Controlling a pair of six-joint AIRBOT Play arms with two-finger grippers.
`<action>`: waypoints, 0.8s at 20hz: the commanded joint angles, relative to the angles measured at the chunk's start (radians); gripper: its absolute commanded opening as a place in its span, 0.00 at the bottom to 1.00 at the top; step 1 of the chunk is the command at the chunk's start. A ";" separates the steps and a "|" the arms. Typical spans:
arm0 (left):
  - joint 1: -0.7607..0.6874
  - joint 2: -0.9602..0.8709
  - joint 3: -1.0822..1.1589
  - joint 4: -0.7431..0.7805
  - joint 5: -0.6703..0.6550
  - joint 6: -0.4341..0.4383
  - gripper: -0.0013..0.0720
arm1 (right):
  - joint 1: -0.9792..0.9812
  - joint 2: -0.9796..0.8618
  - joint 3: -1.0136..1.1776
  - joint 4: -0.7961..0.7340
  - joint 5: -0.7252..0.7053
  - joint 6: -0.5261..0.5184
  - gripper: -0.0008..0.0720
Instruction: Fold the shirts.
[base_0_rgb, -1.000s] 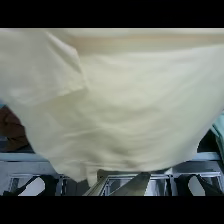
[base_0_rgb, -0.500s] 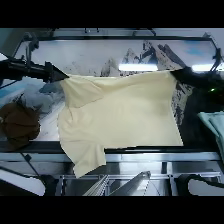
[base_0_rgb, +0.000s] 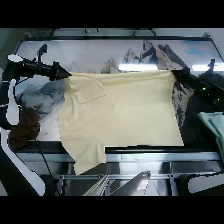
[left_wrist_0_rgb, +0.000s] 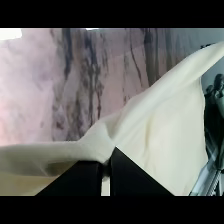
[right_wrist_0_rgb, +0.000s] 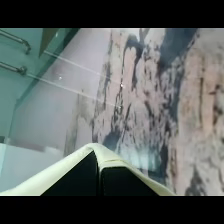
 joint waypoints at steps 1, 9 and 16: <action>0.023 0.013 -0.005 -0.101 0.024 -0.016 0.05 | -0.044 -0.017 0.061 0.015 0.106 0.002 0.03; 0.013 0.038 -0.089 0.043 -0.149 -0.074 0.04 | -0.118 -0.017 0.063 -0.465 0.278 0.178 0.03; -0.074 0.038 -0.089 0.319 -0.086 -0.104 0.05 | -0.116 -0.072 0.061 -0.603 0.275 0.193 0.03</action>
